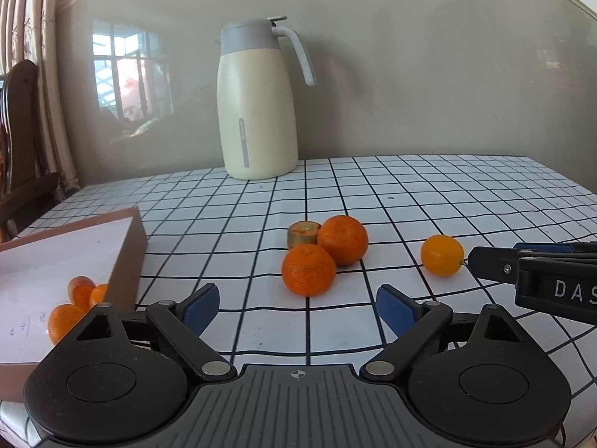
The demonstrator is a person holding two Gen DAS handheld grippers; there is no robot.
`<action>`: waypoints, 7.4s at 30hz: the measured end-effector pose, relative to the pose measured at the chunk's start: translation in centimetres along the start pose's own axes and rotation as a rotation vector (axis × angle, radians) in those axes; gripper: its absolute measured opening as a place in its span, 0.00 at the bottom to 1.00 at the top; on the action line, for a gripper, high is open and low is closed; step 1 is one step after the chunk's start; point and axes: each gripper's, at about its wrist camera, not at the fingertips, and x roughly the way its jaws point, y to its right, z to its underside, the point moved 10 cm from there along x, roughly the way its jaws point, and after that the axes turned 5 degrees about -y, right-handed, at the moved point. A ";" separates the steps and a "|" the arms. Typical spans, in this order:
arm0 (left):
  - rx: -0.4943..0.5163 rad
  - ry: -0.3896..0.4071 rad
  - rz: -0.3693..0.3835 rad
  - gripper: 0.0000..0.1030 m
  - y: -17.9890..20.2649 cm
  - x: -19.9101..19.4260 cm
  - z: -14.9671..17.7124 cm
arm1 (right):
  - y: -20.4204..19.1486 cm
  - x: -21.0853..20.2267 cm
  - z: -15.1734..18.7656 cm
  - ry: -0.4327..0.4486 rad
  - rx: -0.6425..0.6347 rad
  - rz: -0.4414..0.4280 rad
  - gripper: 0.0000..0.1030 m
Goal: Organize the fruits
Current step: 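Grasp an orange with the left tool while the right tool grasps another orange, then carry both held oranges toward the brown box, then open both tools over the box to drop the oranges inside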
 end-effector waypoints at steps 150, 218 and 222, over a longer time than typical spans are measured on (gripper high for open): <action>-0.126 0.005 -0.068 0.36 -13.8 -9.2 2.8 | -17.9 -1.6 1.0 -0.040 -0.255 -0.358 0.24; -0.326 0.016 -0.370 0.36 -35.6 -5.1 2.9 | -28.3 7.0 -2.4 0.016 -0.208 -0.352 0.24; -0.335 0.005 -0.372 0.36 -36.1 -4.3 2.8 | -28.4 7.8 -2.8 0.010 -0.211 -0.343 0.24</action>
